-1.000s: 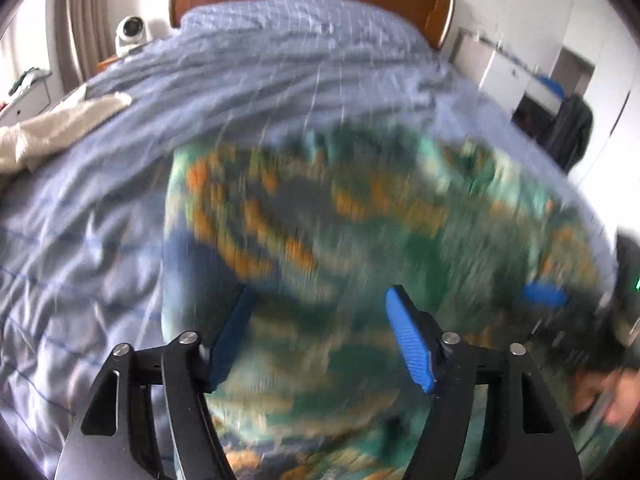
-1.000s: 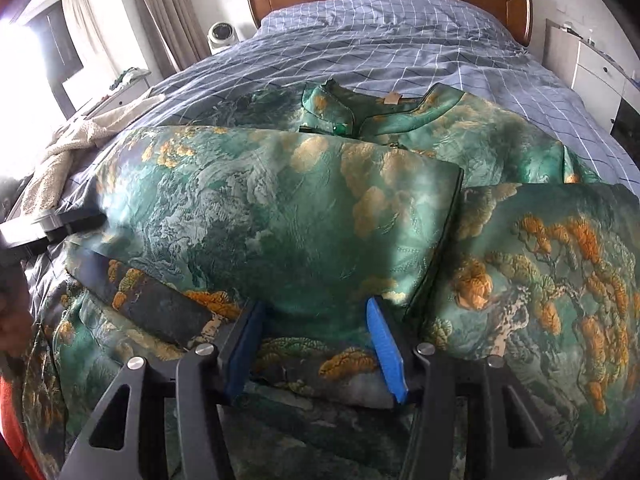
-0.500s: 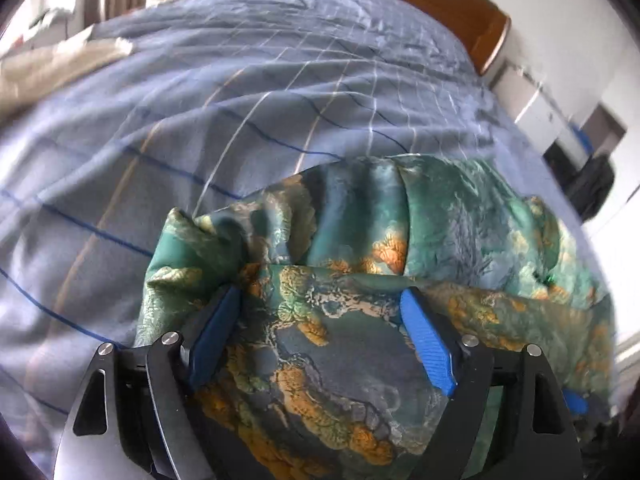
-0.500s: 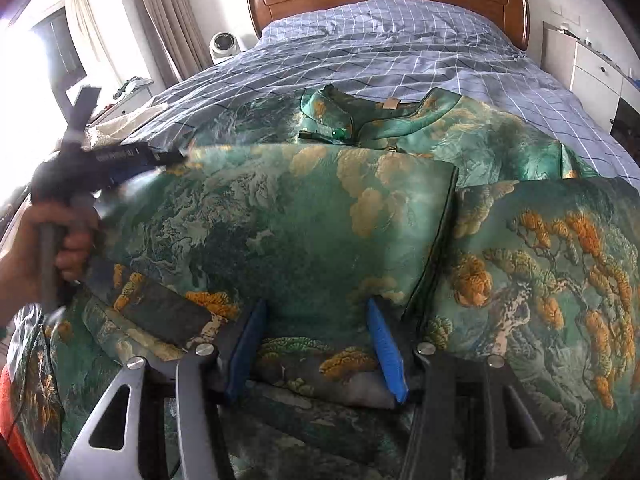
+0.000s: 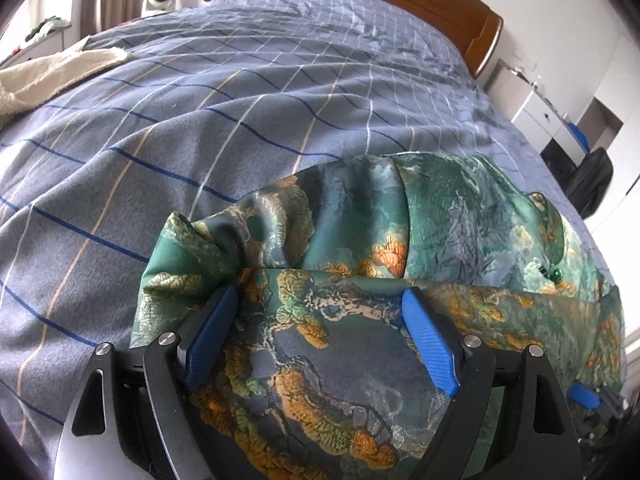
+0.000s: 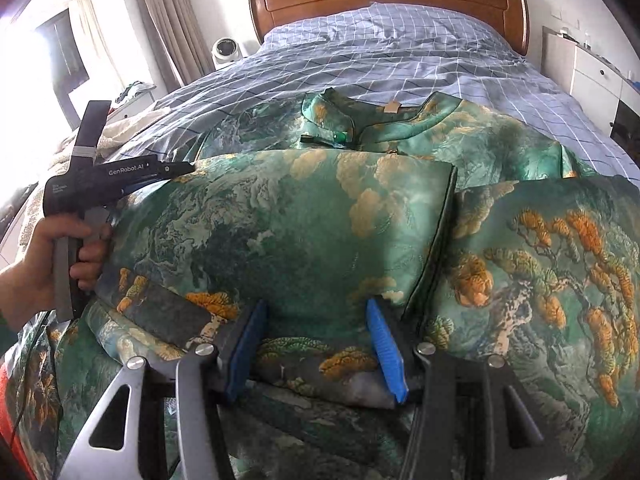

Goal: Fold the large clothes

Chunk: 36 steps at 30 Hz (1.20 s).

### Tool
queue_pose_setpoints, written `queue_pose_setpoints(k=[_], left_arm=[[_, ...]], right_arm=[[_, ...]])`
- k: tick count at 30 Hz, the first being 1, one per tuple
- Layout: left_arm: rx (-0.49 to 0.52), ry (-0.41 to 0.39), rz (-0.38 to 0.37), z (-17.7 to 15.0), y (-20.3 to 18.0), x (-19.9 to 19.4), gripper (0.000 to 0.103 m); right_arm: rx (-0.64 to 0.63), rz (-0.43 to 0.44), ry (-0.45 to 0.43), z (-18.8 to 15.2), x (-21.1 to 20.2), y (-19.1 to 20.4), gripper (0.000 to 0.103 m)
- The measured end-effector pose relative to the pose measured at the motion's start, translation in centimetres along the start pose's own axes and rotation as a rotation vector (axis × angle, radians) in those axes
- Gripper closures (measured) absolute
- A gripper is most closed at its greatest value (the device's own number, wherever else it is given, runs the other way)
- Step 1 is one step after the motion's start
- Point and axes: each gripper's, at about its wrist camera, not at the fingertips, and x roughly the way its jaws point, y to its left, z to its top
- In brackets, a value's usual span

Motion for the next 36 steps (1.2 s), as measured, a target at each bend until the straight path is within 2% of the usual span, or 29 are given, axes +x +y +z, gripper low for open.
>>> queue_pose_setpoints(k=[5,7,10,13,15,17,21,27,30,33,36], left_arm=[[0.056,0.047,0.026,0.7,-1.1,-0.8,0.012],[0.094,0.055,0.072,0.6,-1.9,-2.4,0.012],[0.114,0.034,0.058,-1.0,-2.4,-6.1,0.012],[0.125,0.027,0.015,-4.0,-3.1,-10.5,0.012],[0.166,0.026,-0.024,-7.2,-3.7,-13.6,0.010],[0.203,0.034,-0.038,-9.9,-4.0,-15.5,0.008],[0.238,0.122,-0.043,-16.7,-4.0,-17.7,0.008],[0.354,0.148,0.071,-23.1,-4.5,-20.7,0.007],[0.391,0.177,0.094,-25.2,-4.7,-22.4,0.005],[0.421,0.205,0.123,-26.5,-4.4,-24.1,0.005],[0.384,0.191,0.131,-26.2,-3.5,-26.4,0.005]], right_arm=[[-0.006,-0.010,0.005,0.1,0.1,0.1,0.050],[-0.009,-0.014,0.009,0.2,0.1,0.2,0.050],[-0.012,-0.027,0.008,0.4,0.0,0.4,0.050],[-0.025,-0.061,-0.010,0.7,-1.7,1.2,0.048],[-0.022,-0.087,-0.039,0.6,-4.3,1.8,0.047],[-0.025,-0.071,-0.068,-0.1,-7.0,2.2,0.047],[-0.059,-0.103,0.010,-4.2,-11.3,1.8,0.046],[-0.043,-0.166,0.151,-13.7,-15.9,-0.1,0.046],[-0.003,-0.177,0.163,-17.8,-18.3,-0.7,0.046],[0.038,-0.192,0.152,-20.0,-20.7,-1.0,0.046],[0.099,-0.198,0.131,-21.2,-23.1,-1.4,0.046]])
